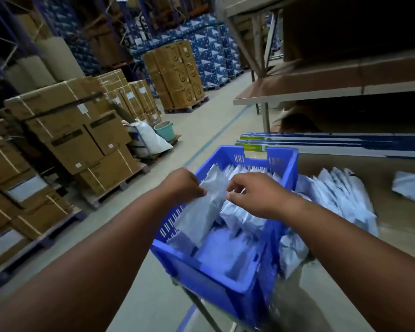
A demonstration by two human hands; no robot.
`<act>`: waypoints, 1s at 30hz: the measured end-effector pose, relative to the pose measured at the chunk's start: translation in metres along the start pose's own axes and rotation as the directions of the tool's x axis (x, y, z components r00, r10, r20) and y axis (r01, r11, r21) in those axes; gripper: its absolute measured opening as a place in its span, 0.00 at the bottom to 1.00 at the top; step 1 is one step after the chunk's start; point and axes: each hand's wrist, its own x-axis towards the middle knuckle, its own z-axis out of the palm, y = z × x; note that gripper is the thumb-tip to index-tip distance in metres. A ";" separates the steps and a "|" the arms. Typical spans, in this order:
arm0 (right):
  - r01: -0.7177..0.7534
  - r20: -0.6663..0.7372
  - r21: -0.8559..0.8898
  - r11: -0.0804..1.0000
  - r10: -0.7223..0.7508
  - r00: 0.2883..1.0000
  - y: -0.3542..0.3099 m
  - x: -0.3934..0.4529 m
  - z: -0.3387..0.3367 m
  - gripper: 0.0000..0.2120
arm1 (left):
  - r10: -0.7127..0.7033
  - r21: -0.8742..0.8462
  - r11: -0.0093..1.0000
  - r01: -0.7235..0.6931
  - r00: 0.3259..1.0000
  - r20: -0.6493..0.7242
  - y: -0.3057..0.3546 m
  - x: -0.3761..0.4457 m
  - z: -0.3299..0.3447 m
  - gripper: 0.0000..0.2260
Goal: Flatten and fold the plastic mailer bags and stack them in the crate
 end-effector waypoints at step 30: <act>-0.069 0.150 -0.176 0.982 0.096 0.984 0.018 0.028 0.048 0.13 | 0.101 0.512 0.844 -0.158 0.985 0.137 -0.067 0.059 0.086 0.12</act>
